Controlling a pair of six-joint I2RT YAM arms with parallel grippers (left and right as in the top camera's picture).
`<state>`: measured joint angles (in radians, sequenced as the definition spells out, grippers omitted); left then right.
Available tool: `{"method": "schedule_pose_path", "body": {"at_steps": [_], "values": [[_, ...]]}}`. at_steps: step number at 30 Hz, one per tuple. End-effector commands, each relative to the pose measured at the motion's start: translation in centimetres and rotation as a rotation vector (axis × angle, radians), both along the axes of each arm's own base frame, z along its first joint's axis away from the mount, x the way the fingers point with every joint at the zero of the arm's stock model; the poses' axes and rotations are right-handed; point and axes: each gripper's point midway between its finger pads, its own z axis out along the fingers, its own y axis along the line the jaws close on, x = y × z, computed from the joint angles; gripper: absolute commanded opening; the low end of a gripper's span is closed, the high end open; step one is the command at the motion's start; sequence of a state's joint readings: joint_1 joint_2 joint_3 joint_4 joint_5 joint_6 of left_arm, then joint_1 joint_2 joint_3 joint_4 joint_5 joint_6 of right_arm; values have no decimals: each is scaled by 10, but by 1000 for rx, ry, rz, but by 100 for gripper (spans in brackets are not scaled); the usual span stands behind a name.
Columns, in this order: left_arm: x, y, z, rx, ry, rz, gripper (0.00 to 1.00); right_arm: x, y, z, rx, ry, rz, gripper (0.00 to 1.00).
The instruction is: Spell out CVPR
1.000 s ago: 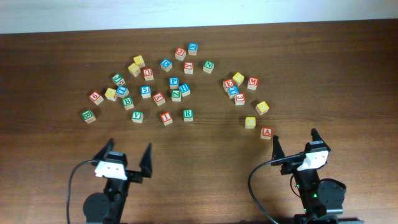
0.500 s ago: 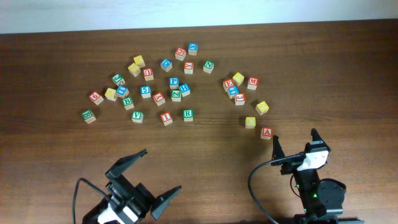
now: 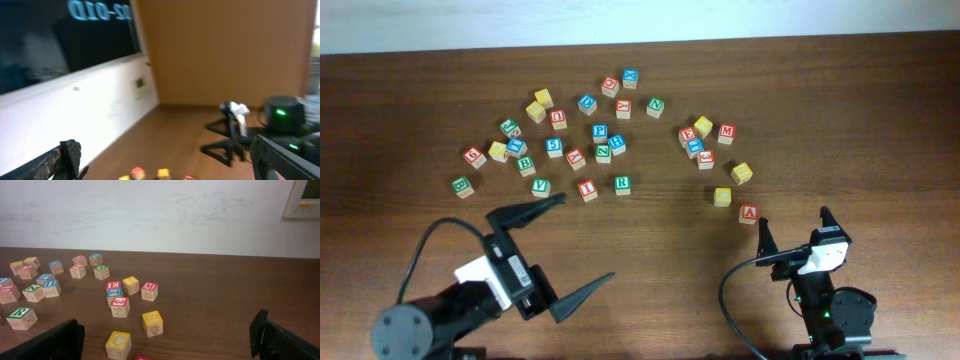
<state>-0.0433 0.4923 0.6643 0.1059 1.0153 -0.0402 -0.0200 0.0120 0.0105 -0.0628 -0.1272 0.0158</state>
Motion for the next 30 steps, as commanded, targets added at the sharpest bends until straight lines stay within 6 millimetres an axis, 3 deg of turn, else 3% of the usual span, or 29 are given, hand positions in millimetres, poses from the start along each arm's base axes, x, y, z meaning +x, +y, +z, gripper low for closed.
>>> {"method": "schedule_pose_path", "body": {"at_steps": [1,4,7,9,11,14,17,22,25,30], "values": [[-19,-11,0,48,-30,-138,99,0,-3,-3,-1,6,-14,99],[-18,-10,10,38,-33,-125,99,0,-3,-3,-1,6,-14,98],[10,0,24,-13,129,-2,99,0,-3,-3,-1,6,-14,98],[37,7,13,33,324,85,99,0,-3,-3,-1,6,-14,98],[50,8,0,70,458,103,99,0,-3,-3,-1,6,-14,98],[29,-13,-2,61,526,-150,99,0,-3,-3,-1,6,-14,98],[42,-11,-1,61,515,-113,99,0,-3,-3,-1,6,-14,98],[82,12,-24,113,681,248,99,0,-3,-3,-1,6,-14,98],[98,20,-57,304,822,460,99,0,-3,-3,-1,6,-14,98],[93,-22,-78,358,914,271,99,0,-3,-3,-1,6,-14,98]]}}
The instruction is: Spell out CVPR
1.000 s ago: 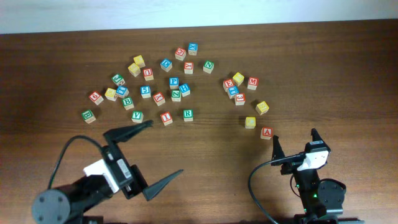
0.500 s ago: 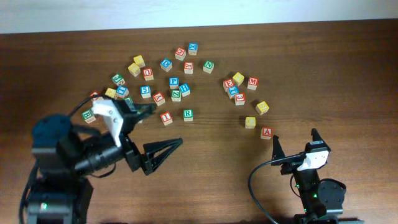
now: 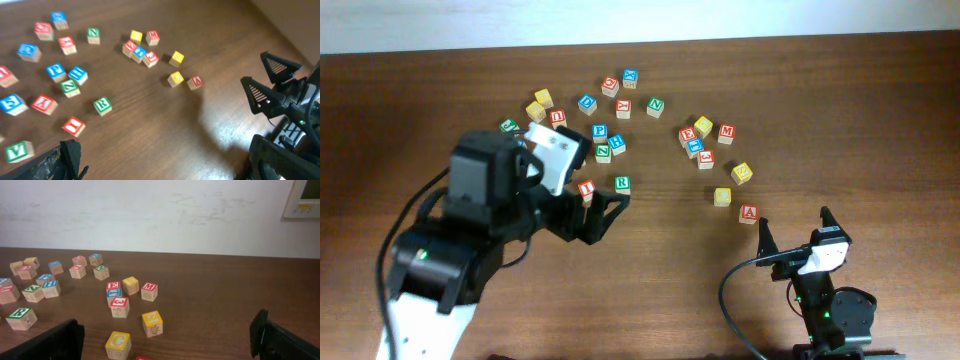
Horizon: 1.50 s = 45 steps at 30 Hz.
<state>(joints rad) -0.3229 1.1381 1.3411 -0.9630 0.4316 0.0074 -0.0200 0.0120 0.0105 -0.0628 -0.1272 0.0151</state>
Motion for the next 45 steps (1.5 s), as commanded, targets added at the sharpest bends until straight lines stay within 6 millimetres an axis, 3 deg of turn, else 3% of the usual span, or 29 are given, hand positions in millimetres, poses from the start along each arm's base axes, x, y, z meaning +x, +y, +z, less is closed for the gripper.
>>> {"method": "schedule_pose_path", "body": {"at_steps": [1,7,9,14,16,45], "values": [[-3,-14,2,-28,19,-62,99,0,-3,-3,0,6,-14,98],[9,-10,-12,9,52,-22,99,0,-3,-3,0,6,-14,98],[31,7,-27,32,131,196,99,0,-3,-3,0,6,-14,98],[43,3,-66,108,290,196,99,0,-3,-3,0,6,-14,98],[46,2,-73,116,309,197,99,0,-3,-3,0,6,-14,98],[44,3,-78,124,326,197,99,0,-3,-3,0,6,-14,98]]}}
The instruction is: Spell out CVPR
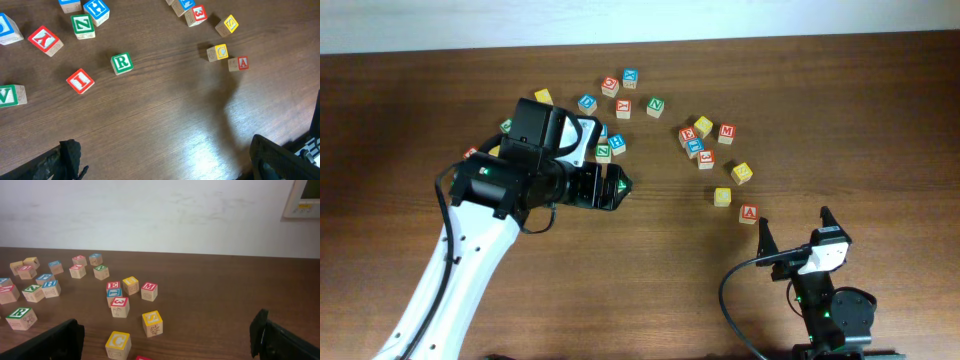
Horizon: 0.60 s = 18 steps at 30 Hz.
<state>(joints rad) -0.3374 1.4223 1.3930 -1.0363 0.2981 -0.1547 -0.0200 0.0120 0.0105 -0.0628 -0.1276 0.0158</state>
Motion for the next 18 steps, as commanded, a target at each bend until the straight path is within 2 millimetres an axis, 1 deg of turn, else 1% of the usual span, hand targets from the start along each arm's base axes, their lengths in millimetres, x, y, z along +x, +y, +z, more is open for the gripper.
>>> {"method": "schedule_pose_path", "body": {"at_steps": [1,12,18], "values": [[3,-1,6,-3,-14,8,99,0,-3,-3,-1,6,-15,98],[-3,1,3,7,15,9,99,0,-3,-3,-1,6,-15,98],[-3,0,5,2,12,6,99,0,-3,-3,-1,6,-15,98]]}}
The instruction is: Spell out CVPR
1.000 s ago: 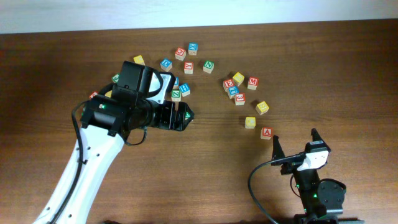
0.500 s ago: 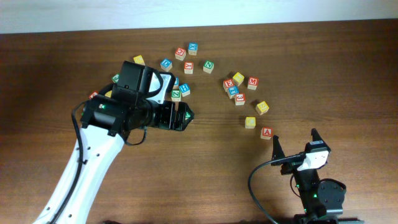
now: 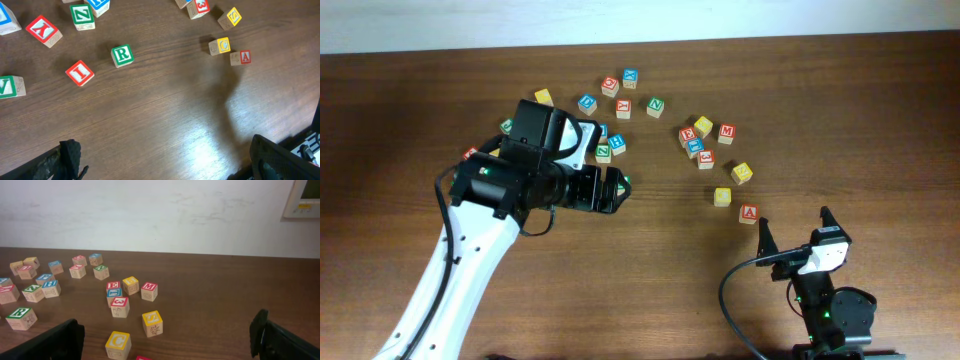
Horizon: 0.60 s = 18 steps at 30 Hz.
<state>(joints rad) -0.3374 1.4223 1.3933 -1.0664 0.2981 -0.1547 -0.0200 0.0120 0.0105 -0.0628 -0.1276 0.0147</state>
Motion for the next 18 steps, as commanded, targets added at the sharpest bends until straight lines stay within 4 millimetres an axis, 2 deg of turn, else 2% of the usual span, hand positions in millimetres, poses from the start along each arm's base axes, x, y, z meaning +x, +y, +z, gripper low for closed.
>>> {"method": "schedule_pose_path", "body": {"at_steps": [1,3,8,13,18], "values": [[1,-2,11,-13,-11,3,99,0,-3,-3,0,6,-15,98],[-4,-1,15,-6,7,3,99,0,-3,-3,0,6,-15,98],[-26,10,3,47,111,10,99,0,-3,-3,0,6,-15,98],[-18,11,-1,59,101,21,99,0,-3,-3,0,6,-15,98],[-7,7,-25,81,163,20,99,0,-3,-3,0,6,-15,98]]}}
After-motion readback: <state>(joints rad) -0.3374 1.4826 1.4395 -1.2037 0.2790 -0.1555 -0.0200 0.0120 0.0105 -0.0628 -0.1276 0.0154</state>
